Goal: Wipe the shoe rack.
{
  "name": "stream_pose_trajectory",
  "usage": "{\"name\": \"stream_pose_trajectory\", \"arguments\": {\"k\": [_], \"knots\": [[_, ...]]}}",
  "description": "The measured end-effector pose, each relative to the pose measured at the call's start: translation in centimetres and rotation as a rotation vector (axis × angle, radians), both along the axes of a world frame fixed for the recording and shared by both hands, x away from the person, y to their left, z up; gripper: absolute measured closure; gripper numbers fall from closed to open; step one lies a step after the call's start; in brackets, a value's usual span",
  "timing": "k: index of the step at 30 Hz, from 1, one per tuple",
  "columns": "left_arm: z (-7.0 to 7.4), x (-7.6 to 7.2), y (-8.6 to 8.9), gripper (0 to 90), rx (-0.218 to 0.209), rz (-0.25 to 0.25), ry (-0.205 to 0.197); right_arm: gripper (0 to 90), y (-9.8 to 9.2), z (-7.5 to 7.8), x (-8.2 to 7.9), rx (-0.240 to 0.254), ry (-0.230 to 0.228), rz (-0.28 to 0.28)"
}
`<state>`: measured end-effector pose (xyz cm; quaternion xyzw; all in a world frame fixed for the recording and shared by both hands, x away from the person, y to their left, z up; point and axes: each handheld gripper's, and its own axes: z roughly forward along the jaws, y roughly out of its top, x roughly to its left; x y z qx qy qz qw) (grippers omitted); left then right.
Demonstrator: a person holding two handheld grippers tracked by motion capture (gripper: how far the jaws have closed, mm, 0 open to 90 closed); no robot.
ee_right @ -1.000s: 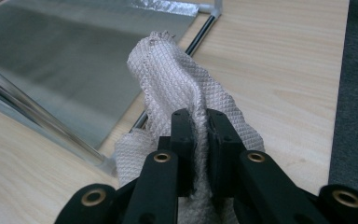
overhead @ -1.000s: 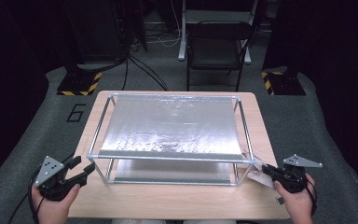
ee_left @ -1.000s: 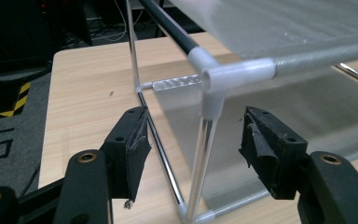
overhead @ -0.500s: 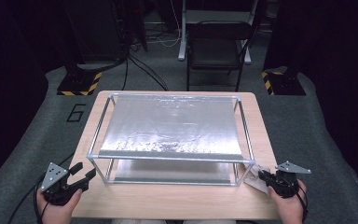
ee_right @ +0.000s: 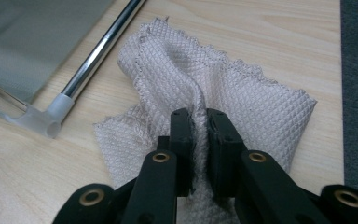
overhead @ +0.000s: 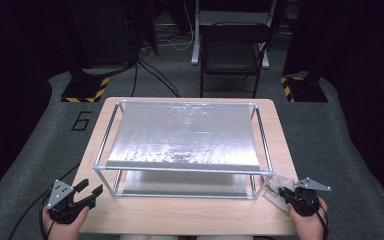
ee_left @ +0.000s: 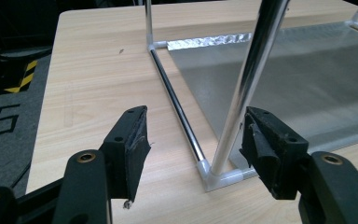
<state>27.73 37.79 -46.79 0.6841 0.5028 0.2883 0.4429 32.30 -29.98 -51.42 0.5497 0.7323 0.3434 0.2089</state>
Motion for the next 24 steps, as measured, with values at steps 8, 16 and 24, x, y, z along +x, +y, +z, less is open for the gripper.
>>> {"name": "stream_pose_trajectory", "arguments": {"k": [8,16,24], "knots": [[-0.7,0.1,0.0,40.3,0.009,0.004,0.014,80.5,-0.2,-0.2,-0.5,-0.009,-0.001,-0.021],[-1.3,0.2,0.2,40.0,0.004,0.017,0.008,70.0,-0.1,0.0,-0.4,0.0,-0.009,-0.039],[-1.2,0.2,0.2,39.6,0.014,0.008,0.03,54.6,0.3,0.8,-0.9,0.016,-0.054,-0.043]]}}
